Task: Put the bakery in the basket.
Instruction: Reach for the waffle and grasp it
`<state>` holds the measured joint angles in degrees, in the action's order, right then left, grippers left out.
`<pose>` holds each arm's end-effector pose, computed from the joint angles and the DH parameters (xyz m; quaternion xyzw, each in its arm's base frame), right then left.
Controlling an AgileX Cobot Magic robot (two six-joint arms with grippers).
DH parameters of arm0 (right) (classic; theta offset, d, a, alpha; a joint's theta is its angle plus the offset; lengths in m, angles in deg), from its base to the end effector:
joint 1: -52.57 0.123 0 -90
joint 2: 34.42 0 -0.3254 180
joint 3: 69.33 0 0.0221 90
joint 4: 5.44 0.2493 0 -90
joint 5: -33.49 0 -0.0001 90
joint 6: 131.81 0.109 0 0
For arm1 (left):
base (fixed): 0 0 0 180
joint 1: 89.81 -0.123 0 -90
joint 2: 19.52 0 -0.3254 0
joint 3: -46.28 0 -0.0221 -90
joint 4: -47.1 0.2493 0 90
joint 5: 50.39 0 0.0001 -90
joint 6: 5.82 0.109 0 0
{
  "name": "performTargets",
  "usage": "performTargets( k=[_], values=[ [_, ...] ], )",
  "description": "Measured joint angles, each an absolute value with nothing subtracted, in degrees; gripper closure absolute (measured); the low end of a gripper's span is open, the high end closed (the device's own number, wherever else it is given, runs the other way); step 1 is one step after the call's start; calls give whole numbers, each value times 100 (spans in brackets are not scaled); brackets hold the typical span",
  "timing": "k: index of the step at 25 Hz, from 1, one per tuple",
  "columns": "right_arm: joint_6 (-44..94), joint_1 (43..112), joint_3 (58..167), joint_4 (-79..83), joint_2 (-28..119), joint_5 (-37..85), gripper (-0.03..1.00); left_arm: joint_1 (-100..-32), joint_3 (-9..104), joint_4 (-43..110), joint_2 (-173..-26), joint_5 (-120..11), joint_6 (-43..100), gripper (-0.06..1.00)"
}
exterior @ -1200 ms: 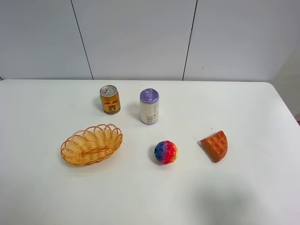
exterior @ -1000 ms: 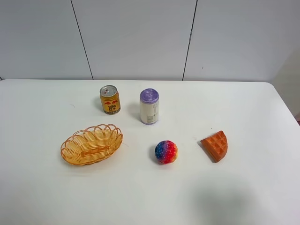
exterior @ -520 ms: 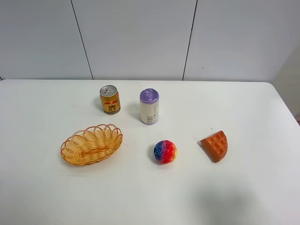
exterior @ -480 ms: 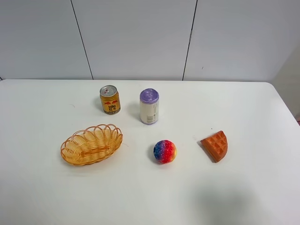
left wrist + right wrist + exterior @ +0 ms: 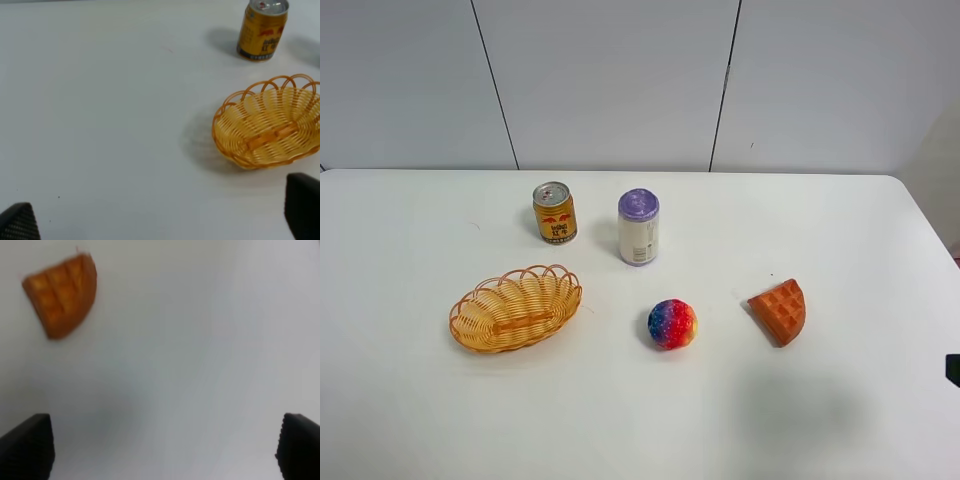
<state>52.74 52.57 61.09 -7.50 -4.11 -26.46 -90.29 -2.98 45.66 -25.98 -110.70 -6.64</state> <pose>0.0308 -0.0034 0.2694 0.0342 0.9384 -0.0041 0.3437 -0.0319 -0.0026 0.2704 -0.0091 0.8481 -0.0141 0.5296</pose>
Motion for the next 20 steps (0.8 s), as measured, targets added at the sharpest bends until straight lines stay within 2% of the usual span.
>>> performTargets(
  k=[6,14,20],
  values=[
    [5130,5257,7020,-257,1438,-1765,9,-9029,-298,4566,-2598,-11070,-664,-5],
    [4385,5275,7097,535,3951,-142,9,-9029,-298,4566,-2598,-11070,-664,-5],
    [3751,5893,7102,785,5332,532,9,-9029,-298,4566,-2598,-11070,-664,-5]
  ],
)
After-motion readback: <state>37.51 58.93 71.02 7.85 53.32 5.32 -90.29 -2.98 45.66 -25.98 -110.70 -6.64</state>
